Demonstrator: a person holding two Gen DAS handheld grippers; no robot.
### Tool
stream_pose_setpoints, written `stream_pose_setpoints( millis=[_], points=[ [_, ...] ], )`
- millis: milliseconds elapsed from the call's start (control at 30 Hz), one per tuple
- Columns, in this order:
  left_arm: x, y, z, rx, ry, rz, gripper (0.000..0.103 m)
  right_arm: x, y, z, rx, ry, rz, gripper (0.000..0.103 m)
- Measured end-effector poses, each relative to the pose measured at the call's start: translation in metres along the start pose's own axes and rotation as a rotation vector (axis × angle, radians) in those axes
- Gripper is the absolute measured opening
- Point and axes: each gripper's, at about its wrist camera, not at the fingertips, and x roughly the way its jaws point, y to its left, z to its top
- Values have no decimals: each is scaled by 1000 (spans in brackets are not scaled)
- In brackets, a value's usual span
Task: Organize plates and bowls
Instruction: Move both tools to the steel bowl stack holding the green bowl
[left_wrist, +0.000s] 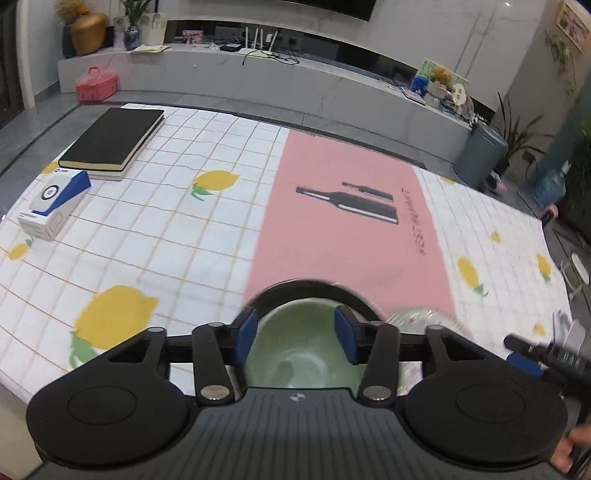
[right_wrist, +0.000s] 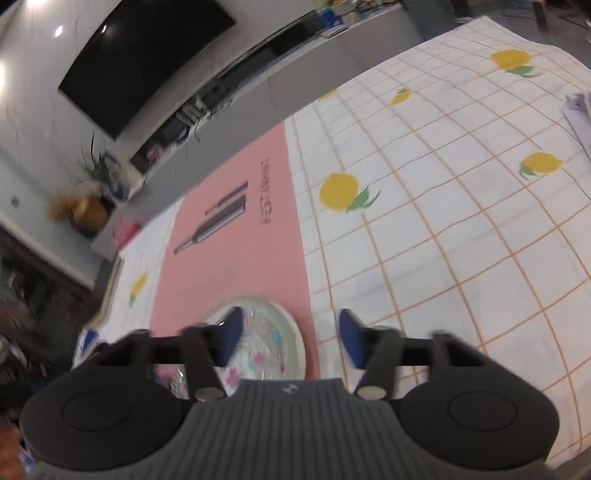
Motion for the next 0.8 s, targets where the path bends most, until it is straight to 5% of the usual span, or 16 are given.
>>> stream_pose_setpoints(
  millis=[100, 267, 300, 367, 467, 533, 800],
  points=[
    [4, 16, -3, -34, 24, 10, 70, 29, -2, -4, 19, 162, -45, 62],
    [18, 29, -5, -65, 87, -15, 74, 35, 2, -6, -16, 170, -19, 65],
    [22, 29, -7, -63, 106, -29, 74, 36, 1, -6, -11, 173, -12, 62],
    [29, 27, -10, -71, 132, -39, 74, 43, -1, -5, 11, 198, -8, 28],
    [40, 33, -17, -130, 142, -14, 70, 47, -6, -5, 57, 219, 35, 24],
    [51, 39, -21, -180, 191, -15, 56, 47, -9, -5, 83, 213, 42, 23],
    [65, 48, -18, -299, 174, -72, 52, 48, -12, -3, 156, 177, 49, 22]
  ],
)
